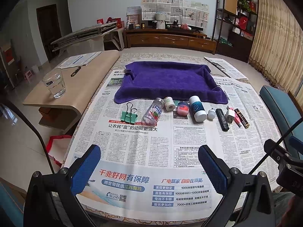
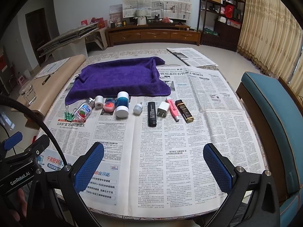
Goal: Organize rigid objects
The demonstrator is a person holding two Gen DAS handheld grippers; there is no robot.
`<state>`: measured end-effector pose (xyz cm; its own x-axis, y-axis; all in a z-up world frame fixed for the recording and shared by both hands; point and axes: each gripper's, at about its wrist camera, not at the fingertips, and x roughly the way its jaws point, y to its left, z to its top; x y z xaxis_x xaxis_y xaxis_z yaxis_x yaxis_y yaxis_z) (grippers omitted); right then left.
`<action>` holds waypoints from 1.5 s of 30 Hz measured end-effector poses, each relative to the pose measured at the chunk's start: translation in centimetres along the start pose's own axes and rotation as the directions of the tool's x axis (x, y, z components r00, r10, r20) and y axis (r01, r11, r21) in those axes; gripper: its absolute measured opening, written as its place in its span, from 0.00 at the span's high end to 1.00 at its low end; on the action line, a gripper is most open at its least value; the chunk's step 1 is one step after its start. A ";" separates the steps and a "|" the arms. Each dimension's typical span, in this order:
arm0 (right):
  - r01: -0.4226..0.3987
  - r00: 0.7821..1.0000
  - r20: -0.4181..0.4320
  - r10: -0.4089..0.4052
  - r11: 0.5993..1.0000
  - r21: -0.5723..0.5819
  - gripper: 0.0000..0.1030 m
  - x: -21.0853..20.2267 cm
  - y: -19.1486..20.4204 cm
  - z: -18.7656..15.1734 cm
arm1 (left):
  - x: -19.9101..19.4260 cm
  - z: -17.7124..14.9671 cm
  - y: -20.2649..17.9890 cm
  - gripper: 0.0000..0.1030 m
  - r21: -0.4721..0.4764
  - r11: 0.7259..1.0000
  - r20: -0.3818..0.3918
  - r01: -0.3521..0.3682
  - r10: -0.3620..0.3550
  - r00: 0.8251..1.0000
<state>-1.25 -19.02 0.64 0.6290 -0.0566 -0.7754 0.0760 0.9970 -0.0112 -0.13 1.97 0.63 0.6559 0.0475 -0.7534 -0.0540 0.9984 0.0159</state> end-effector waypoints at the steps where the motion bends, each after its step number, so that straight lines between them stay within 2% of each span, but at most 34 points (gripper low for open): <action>1: 0.001 1.000 0.000 -0.001 1.000 -0.001 0.00 0.0 0.0 0.0 | 0.0 0.0 0.0 0.00 0.000 1.000 0.000 0.000 0.000 1.000; 34: 0.012 1.000 -0.009 -0.012 1.000 0.001 0.00 0.1 -0.1 -0.1 | 0.1 0.2 0.2 0.00 0.002 1.000 0.002 -0.022 0.022 1.000; 41: -0.026 1.000 -0.003 0.026 0.999 0.019 0.00 1.1 -0.8 0.6 | 1.8 1.3 0.7 0.00 0.002 1.000 -0.016 -0.007 0.007 1.000; 45: -0.007 1.000 0.000 0.007 1.000 -0.004 0.00 2.7 -0.9 1.6 | 4.3 2.3 1.7 0.00 -0.004 1.000 -0.041 0.008 -0.008 0.999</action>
<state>1.61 -20.19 -0.45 0.6294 -0.0501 -0.7755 0.0685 0.9976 -0.0088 4.31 3.93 -1.07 0.6250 0.0383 -0.7797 -0.0518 0.9986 0.0075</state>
